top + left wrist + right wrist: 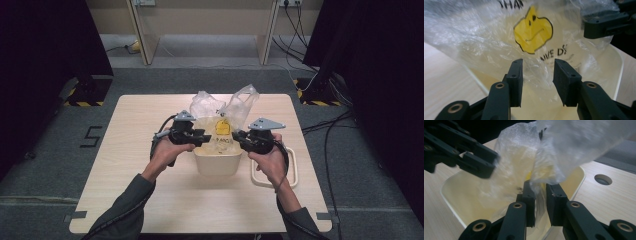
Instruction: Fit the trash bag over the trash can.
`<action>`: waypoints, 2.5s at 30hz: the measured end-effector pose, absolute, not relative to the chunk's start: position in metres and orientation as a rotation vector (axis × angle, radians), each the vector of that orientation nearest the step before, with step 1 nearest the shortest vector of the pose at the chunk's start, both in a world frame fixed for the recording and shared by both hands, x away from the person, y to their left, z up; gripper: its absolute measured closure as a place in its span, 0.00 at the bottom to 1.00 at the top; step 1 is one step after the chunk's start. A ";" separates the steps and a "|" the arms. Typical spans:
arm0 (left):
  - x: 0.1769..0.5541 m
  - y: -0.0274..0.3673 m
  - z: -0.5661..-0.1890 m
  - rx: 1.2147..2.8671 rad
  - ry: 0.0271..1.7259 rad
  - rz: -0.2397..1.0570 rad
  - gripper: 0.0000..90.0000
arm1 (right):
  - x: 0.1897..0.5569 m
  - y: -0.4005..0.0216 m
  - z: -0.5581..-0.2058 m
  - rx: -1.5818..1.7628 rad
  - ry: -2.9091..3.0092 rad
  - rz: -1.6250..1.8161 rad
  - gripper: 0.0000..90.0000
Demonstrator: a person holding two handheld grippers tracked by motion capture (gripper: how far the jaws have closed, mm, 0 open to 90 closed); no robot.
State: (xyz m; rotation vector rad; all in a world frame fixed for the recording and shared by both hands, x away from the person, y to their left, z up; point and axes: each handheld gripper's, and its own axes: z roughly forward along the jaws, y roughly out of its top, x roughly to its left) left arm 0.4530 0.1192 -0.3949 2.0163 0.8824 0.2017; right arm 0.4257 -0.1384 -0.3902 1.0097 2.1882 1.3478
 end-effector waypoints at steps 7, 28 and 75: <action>0.447 0.122 -0.394 2.059 0.857 0.189 0.62 | 0.421 -0.140 -0.395 1.031 2.211 1.333 0.71; 0.457 0.163 -0.364 1.917 0.920 0.273 0.51 | 0.438 -0.152 -0.394 1.148 2.161 1.314 0.82; 0.447 0.150 -0.380 2.023 0.842 0.358 0.86 | 0.400 -0.190 -0.359 1.290 2.055 1.331 0.29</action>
